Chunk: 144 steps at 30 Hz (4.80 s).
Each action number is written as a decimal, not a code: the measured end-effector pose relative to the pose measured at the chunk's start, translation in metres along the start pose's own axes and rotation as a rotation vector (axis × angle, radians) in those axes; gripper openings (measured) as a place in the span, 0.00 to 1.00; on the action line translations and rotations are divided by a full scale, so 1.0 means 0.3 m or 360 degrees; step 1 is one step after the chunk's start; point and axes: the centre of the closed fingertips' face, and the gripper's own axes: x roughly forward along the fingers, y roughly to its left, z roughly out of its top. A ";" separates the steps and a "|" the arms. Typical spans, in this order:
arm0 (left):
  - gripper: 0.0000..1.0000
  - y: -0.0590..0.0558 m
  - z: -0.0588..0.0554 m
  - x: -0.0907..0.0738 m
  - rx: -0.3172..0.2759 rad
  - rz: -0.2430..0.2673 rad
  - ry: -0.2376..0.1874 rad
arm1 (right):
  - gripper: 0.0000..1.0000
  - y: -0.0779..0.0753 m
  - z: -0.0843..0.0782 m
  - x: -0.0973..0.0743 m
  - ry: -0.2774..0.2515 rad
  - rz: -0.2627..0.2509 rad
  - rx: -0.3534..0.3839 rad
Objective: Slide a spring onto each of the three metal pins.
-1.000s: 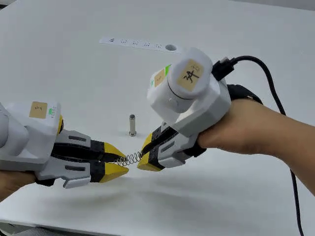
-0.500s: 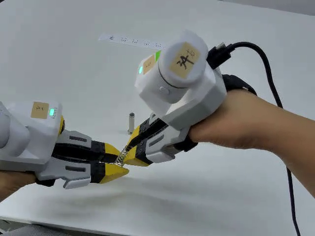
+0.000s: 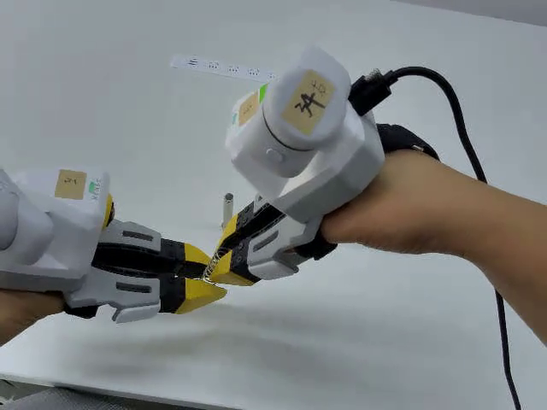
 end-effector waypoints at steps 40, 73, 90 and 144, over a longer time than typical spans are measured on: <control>0.52 0.105 -0.008 -0.074 -0.0228 0.0292 -0.0089 | 0.12 -0.177 -0.024 -0.125 0.0045 -0.0204 0.0041; 0.63 0.112 -0.020 -0.098 -0.0291 0.0327 -0.0133 | 0.12 -0.352 0.000 -0.028 0.0287 -0.0221 -0.0055; 0.64 0.116 -0.030 -0.106 -0.0306 0.0333 -0.0140 | 0.12 -0.360 -0.009 0.002 0.0337 -0.0193 -0.0050; 0.64 0.139 -0.050 -0.106 -0.0360 0.0336 -0.0124 | 0.19 -0.368 -0.118 0.121 0.0378 -0.0158 0.0077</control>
